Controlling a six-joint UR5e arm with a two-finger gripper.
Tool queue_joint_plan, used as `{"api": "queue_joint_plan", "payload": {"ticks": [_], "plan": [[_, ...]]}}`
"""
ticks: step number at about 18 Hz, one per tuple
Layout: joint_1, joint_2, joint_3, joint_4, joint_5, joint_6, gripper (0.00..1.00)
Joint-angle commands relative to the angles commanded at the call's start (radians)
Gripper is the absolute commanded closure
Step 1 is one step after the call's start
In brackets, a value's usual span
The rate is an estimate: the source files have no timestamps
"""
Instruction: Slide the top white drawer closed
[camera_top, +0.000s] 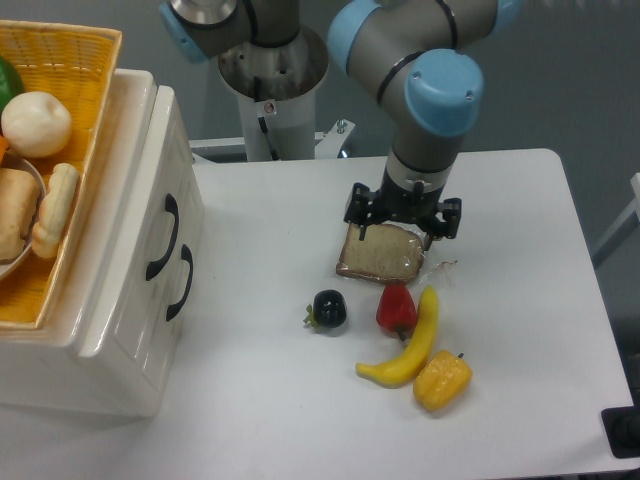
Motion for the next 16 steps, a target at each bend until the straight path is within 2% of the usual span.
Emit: {"api": "queue_joint_plan", "payload": {"ticks": [4,12,16], "plan": [[-0.038,0.012,0.015,-0.009,-0.106,-0.126,0.00],[-0.176,-0.001,0.009,-0.017,-0.131,-0.244,0.00],[-0.233,0.000,0.002,-0.032,-0.134,-0.259,0.00]]}}
